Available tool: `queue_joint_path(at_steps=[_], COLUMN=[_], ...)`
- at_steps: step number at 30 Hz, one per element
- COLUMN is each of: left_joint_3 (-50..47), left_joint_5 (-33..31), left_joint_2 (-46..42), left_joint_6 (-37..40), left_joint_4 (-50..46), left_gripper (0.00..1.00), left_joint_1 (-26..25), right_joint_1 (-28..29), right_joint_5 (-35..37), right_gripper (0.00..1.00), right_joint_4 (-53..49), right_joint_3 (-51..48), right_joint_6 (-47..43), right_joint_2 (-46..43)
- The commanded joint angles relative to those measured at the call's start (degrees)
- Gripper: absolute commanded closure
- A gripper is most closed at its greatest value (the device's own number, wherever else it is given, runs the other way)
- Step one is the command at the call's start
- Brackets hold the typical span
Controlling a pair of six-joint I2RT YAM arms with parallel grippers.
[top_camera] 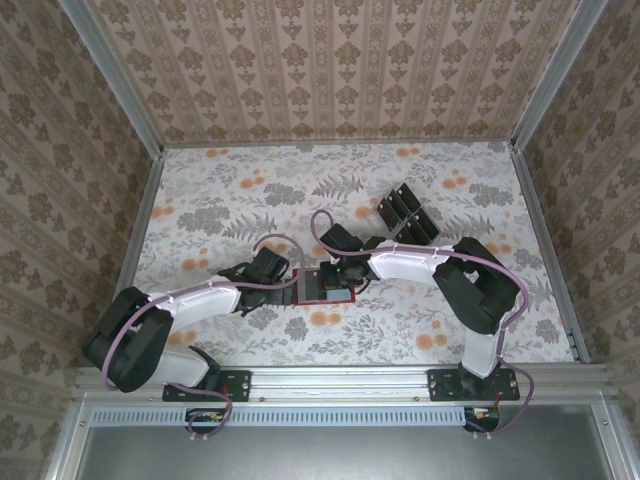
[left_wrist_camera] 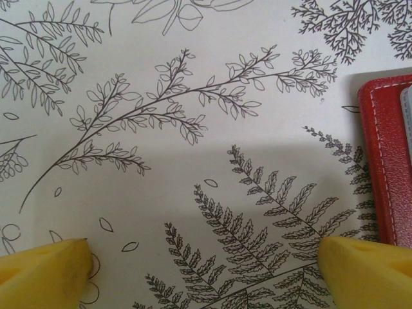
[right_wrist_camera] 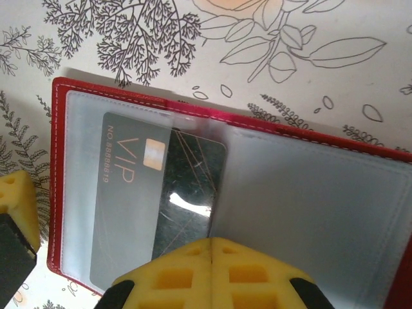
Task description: Put the credit cards into the card holder
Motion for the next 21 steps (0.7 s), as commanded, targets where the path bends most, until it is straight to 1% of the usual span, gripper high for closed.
queue_joint_path(at_steps=[1, 21], left_joint_3=[-1.5, -1.9], left_joint_5=[1.4, 2.0], left_joint_2=[1.8, 2.9], left_joint_6=[-0.4, -0.6], left_joint_4=[1.6, 2.7], left_gripper=[0.00, 0.00], left_joint_1=[0.2, -0.2], right_joint_1=[0.6, 1.5], right_joint_5=[-0.7, -5.4], right_gripper=[1.00, 1.00], right_joint_4=[-1.0, 3.2], right_joint_3=[1.9, 3.9], right_joint_6=[-0.4, 2.9], right_joint_2=[1.7, 4.2])
